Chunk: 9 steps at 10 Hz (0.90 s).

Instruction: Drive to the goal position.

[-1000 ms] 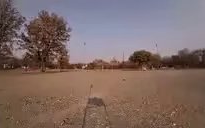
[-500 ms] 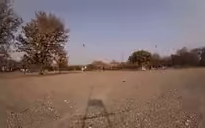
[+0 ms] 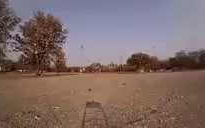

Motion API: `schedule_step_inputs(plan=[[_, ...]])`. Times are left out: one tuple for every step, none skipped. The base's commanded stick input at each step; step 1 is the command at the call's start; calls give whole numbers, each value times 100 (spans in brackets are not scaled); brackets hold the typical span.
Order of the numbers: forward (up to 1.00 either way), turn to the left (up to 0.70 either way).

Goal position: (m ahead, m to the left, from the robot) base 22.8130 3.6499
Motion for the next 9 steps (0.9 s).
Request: schedule_step_inputs(plan=[[70,0],[70,0],[70,0],[70,0],[70,0],[70,0],[70,0],[70,0],[70,0]])
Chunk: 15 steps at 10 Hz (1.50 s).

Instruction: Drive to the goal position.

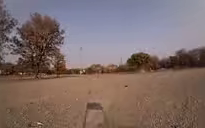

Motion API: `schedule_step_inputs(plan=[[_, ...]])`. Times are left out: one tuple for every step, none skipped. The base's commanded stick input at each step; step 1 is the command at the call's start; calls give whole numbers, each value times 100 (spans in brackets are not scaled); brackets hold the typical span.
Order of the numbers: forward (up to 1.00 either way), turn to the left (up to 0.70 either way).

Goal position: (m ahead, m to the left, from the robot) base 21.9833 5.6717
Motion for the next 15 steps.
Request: schedule_step_inputs(plan=[[70,0],[70,0],[70,0],[70,0],[70,0],[70,0],[70,0],[70,0],[70,0],[70,0],[70,0],[70,0],[70,0],[70,0],[70,0]])
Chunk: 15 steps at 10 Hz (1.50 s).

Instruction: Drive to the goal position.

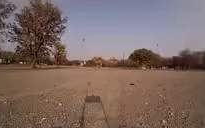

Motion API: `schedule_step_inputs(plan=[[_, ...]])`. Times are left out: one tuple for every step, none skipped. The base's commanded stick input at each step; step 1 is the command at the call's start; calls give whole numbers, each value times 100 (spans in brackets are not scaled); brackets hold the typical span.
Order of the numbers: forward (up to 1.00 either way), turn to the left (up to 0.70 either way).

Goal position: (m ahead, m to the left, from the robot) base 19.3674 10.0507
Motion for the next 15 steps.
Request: schedule_step_inputs(plan=[[70,0],[70,0],[70,0],[70,0],[70,0],[70,0],[70,0],[70,0],[70,0],[70,0],[70,0],[70,0],[70,0],[70,0],[70,0]])
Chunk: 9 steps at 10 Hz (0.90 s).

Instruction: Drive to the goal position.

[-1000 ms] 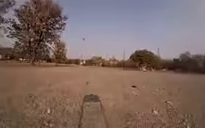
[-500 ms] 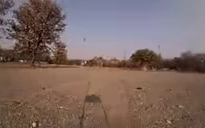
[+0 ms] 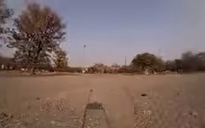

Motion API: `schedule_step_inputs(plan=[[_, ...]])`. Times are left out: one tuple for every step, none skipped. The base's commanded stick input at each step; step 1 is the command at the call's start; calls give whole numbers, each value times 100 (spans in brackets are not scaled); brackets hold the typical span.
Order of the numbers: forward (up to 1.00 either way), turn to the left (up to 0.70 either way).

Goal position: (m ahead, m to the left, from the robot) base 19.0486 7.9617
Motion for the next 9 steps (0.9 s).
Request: schedule_step_inputs(plan=[[70,0],[70,0],[70,0],[70,0],[70,0],[70,0],[70,0],[70,0],[70,0]])
